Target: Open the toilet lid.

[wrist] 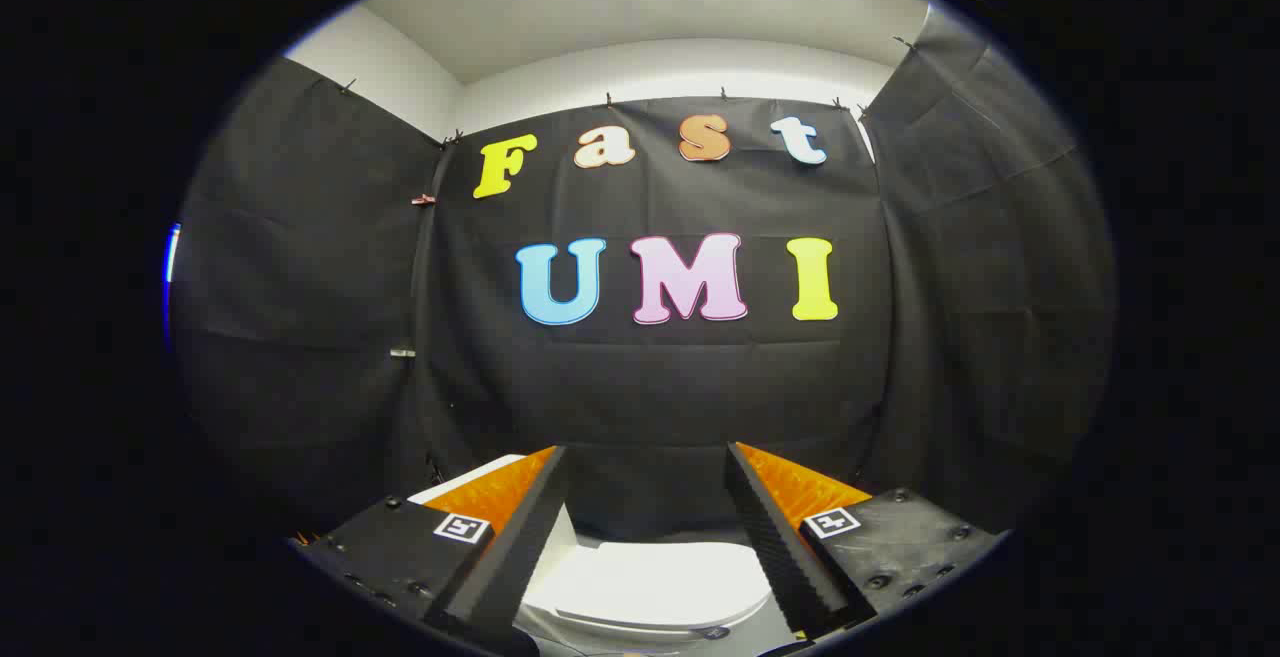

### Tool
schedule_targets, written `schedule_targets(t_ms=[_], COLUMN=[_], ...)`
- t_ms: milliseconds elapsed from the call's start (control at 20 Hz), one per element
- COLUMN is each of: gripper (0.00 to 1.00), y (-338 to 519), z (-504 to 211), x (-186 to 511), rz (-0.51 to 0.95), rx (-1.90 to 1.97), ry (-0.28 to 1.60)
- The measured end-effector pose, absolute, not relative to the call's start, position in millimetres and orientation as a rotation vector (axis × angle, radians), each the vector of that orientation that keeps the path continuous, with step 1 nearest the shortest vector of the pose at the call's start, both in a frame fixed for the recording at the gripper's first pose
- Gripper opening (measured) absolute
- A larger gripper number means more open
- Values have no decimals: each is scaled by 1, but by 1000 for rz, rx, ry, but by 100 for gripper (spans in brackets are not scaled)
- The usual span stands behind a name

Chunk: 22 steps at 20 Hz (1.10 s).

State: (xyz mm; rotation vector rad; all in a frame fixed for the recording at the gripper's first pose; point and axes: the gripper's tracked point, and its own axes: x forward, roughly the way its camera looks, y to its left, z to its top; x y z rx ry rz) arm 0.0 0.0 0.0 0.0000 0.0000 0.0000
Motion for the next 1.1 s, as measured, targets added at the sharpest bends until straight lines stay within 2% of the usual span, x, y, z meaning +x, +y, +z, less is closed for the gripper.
schedule_targets(t_ms=[1100], gripper=[98], y=[-16], z=[-9], x=[-5], rz=[-27], rx=[7], ry=[26])
